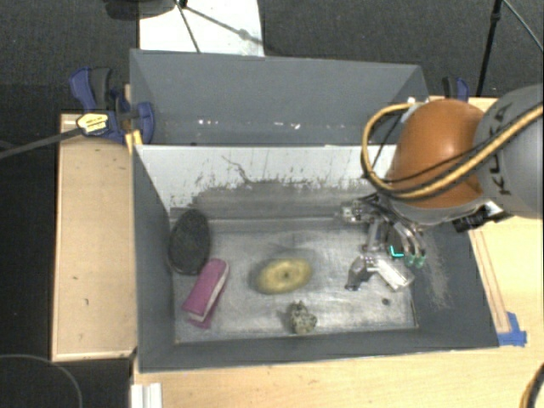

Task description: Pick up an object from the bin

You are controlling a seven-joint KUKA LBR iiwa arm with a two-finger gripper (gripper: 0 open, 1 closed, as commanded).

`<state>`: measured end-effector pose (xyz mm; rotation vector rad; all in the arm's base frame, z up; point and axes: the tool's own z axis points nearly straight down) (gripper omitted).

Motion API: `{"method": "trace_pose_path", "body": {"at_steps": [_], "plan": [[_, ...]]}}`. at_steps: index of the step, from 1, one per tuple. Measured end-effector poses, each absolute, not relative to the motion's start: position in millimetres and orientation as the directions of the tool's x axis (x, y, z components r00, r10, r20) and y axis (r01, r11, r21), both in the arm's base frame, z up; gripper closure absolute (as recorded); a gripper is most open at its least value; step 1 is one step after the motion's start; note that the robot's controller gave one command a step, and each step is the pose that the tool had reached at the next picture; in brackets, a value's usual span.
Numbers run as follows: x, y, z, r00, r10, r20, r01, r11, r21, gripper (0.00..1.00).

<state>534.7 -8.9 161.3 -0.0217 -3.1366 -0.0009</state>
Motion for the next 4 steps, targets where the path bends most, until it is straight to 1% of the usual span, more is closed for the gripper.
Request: {"method": "trace_pose_path", "body": {"at_steps": [1,2,3,4], "plan": [[551.5,54,68,-0.993,-0.115,0.0,-0.115,0.993,0.002,0.0],[552.1,52,72,-0.994,-0.11,-0.001,-0.11,0.994,0.001,1.0],[589.1,59,205,-0.998,-0.064,-0.013,-0.064,0.998,0.001,1.0],[588.2,29,195,-0.998,0.067,0.0,0.067,0.998,0.0,1.0]]}}
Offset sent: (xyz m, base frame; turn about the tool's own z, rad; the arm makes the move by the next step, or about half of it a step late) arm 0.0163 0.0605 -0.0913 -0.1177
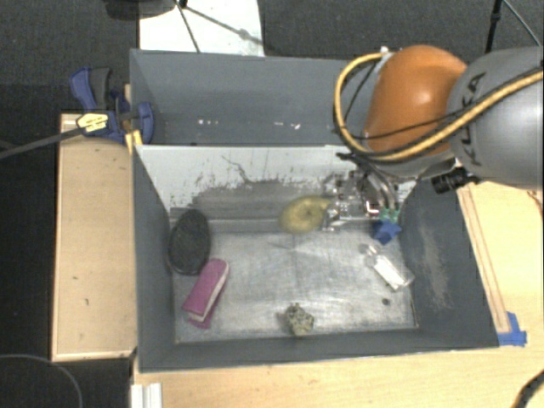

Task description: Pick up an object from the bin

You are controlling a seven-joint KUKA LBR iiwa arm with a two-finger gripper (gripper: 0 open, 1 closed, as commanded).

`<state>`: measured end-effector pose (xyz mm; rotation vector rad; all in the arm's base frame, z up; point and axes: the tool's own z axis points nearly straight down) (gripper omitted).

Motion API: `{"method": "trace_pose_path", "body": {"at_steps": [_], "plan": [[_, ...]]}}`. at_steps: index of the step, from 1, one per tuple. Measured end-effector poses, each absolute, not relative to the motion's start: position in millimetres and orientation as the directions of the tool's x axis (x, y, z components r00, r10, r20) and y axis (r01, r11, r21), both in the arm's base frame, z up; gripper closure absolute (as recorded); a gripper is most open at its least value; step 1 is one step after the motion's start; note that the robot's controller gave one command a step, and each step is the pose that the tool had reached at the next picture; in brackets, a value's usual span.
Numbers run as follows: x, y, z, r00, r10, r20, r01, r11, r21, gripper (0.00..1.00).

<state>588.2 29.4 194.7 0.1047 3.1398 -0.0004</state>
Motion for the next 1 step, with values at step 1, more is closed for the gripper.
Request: {"method": "trace_pose_path", "body": {"at_steps": [1], "plan": [[586.5,44.9,249.3,-0.999,-0.043,-0.009,-0.043,0.999,0.001,1.0]]}}
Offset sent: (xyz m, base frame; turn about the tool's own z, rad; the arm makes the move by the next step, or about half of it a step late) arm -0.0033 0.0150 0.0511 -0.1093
